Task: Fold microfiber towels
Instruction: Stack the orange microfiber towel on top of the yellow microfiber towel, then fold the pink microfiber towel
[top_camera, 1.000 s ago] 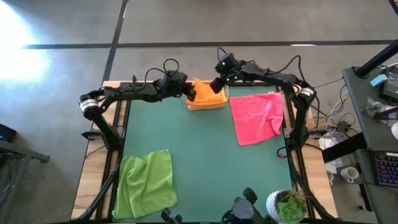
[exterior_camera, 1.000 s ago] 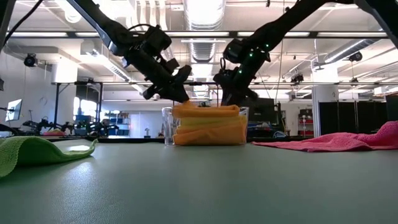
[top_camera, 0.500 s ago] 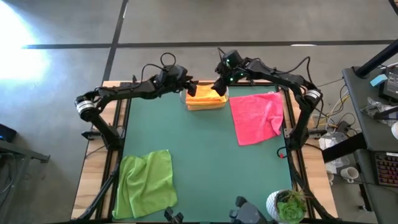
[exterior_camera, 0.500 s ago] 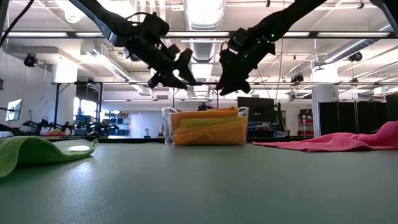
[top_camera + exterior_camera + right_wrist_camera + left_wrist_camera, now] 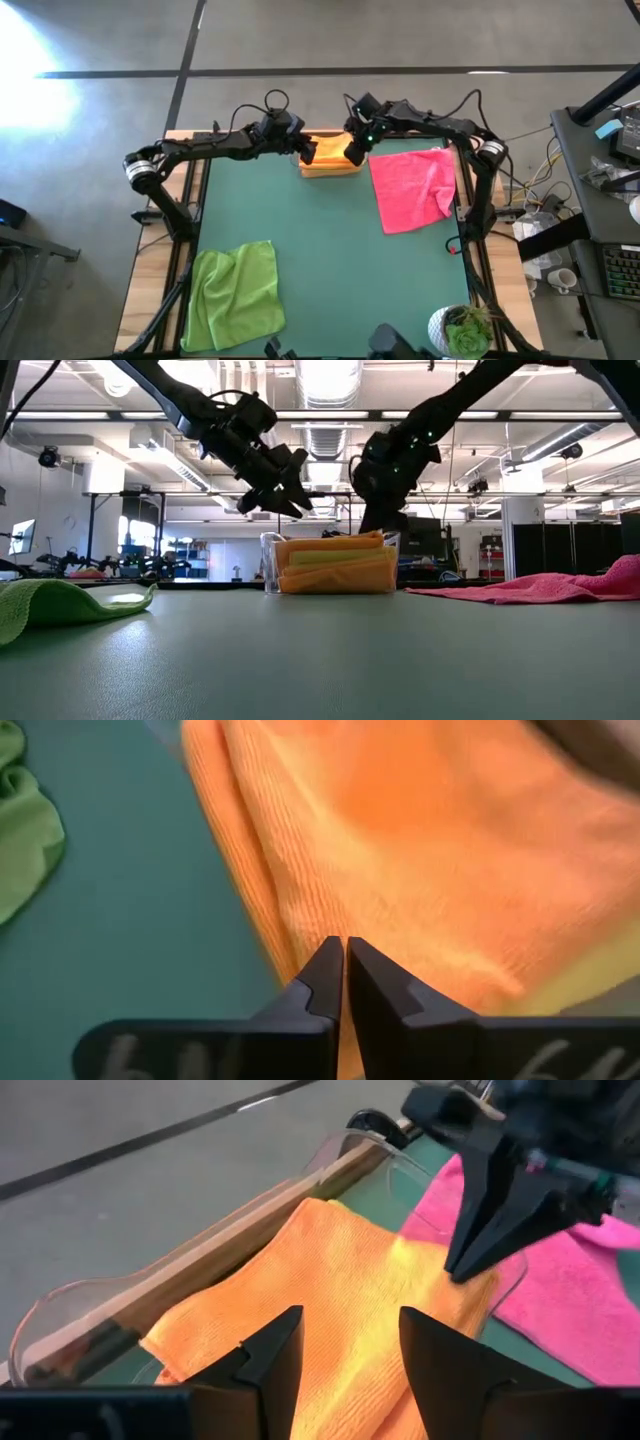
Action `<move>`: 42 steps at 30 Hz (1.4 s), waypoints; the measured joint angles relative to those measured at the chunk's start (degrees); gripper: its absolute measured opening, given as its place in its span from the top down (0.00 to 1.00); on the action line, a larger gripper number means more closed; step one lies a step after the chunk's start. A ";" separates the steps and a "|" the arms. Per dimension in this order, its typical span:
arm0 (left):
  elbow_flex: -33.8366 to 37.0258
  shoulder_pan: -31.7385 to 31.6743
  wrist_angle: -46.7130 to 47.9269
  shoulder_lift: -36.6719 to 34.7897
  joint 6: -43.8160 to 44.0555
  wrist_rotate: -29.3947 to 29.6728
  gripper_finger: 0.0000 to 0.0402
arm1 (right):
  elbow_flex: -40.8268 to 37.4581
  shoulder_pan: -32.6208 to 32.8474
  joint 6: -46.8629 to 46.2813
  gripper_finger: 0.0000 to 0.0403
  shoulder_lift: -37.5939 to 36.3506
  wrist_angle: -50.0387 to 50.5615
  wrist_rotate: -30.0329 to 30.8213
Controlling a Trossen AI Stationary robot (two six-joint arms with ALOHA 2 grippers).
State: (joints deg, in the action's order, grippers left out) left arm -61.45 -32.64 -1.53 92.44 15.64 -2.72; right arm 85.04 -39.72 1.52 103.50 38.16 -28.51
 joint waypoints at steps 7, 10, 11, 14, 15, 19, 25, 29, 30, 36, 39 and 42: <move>0.00 0.00 0.62 -0.35 -0.09 -0.02 0.65 | -0.36 0.22 1.15 0.98 0.81 1.90 0.02; 0.00 0.00 0.97 -0.37 -0.09 -0.02 0.66 | -0.05 -0.14 1.42 0.98 -0.79 1.96 0.06; 0.00 0.00 0.99 -0.37 -0.09 -0.02 0.66 | 0.07 -0.37 1.51 0.98 -1.48 1.91 0.07; 0.00 0.00 1.03 -0.42 -0.09 -0.02 0.66 | 0.24 -0.91 1.62 0.98 -4.68 2.36 0.20; 0.00 0.00 1.16 -0.53 -0.09 -0.02 0.66 | 0.21 -1.02 1.65 0.98 -5.95 2.76 0.23; 0.00 0.00 3.25 -2.14 -1.71 -0.02 0.66 | -1.38 -0.77 2.31 0.98 -11.64 7.95 2.41; 0.01 0.02 7.69 -5.49 -7.35 1.29 0.66 | -9.56 1.75 -2.99 0.98 -21.04 10.81 5.20; 0.02 0.02 8.41 -7.39 -7.55 1.78 0.66 | -17.11 4.38 -11.55 0.98 -27.41 10.86 10.25; 0.04 0.02 8.64 -7.87 -7.85 1.85 0.66 | -19.11 5.20 -14.24 0.98 -28.97 10.80 11.59; 0.04 0.15 9.15 -11.24 -11.63 1.97 0.66 | -29.53 10.83 -31.19 0.98 -35.52 9.60 17.41; 0.04 0.44 12.18 -13.46 -11.64 1.92 0.66 | -32.96 14.00 -39.44 0.98 -36.93 9.37 19.92; 0.04 0.98 15.56 -15.61 -11.66 1.91 0.66 | -35.25 17.81 -46.12 0.98 -37.09 8.92 22.73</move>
State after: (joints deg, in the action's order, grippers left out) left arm -61.41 -31.67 14.03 76.83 3.98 -0.82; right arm 49.80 -21.91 -44.60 66.41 47.09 -5.78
